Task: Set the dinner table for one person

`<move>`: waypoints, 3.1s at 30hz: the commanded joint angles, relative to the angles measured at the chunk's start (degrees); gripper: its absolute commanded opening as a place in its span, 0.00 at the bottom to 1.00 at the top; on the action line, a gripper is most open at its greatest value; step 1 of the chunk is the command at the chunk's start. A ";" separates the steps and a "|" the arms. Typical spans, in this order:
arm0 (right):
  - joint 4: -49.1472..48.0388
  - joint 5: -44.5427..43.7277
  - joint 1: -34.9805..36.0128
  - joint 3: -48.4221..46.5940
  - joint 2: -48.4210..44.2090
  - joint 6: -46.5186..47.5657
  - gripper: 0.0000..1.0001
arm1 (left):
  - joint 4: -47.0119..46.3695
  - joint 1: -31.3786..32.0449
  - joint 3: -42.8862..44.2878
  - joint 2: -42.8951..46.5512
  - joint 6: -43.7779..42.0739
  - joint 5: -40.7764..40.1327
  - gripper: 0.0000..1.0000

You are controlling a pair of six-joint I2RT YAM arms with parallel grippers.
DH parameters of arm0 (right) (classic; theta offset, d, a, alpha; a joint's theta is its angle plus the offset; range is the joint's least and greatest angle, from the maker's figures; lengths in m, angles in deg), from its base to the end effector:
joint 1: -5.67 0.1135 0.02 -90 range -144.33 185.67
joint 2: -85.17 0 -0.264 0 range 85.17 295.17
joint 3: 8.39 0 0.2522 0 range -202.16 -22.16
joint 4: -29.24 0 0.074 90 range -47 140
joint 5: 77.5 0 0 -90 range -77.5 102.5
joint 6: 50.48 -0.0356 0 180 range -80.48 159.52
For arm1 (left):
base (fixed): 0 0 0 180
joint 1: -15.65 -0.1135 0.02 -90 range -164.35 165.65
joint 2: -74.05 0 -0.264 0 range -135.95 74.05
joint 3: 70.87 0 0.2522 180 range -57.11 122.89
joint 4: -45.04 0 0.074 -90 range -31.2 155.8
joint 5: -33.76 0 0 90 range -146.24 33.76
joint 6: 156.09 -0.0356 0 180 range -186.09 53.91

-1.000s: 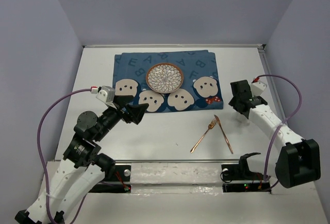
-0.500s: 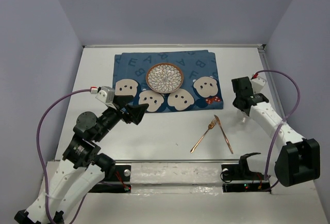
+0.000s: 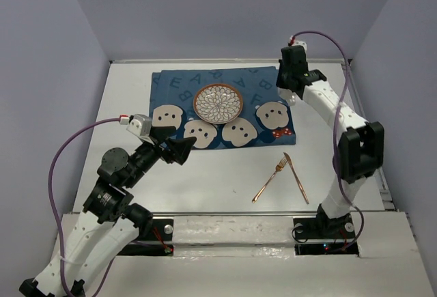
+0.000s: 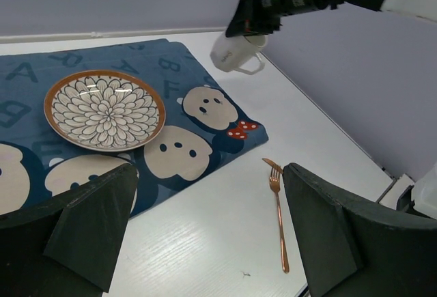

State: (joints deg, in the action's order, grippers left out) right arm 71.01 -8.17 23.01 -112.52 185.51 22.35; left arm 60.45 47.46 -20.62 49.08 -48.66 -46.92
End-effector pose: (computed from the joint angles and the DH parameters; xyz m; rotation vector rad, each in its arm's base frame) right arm 0.3890 0.1083 0.3238 0.1904 2.1767 -0.0640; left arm 0.0957 -0.0662 0.3514 0.3198 1.4161 -0.8228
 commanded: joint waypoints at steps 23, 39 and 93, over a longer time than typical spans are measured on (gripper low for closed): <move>4.68 9.78 -1.79 -48.59 37.39 14.53 0.00 | -1.74 0.27 2.18 -2.54 -1.26 -0.18 0.99; 4.51 6.25 -2.31 -50.96 42.66 17.61 0.22 | -1.74 0.35 2.18 -2.98 -1.43 -0.62 0.99; 15.86 -7.37 40.66 46.15 -26.07 -50.77 0.61 | -1.74 1.58 1.83 2.12 -0.47 -2.29 0.99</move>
State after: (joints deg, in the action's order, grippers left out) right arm 86.33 -11.36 62.57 -64.96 158.49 -22.20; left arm 60.69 48.66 -20.62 50.31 -49.03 -49.13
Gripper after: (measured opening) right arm 0.638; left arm 0.989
